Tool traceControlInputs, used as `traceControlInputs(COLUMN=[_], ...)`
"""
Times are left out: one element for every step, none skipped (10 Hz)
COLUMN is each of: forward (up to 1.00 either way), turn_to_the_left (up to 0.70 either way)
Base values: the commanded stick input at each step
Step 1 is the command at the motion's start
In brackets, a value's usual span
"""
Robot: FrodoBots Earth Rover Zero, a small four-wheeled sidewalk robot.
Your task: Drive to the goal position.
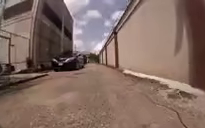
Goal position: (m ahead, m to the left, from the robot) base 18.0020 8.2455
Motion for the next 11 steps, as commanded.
traceControlInputs(forward=[0.85, 0.85, 0.85, 0.85, 0.85, 0.85, 0.85, 0.85, 0.85, 0.85, 0.85], turn_to_the_left=[0.00, 0.00, 0.00, 0.00, 0.00, 0.00, 0.00, 0.00, 0.00, 0.00, 0.00])
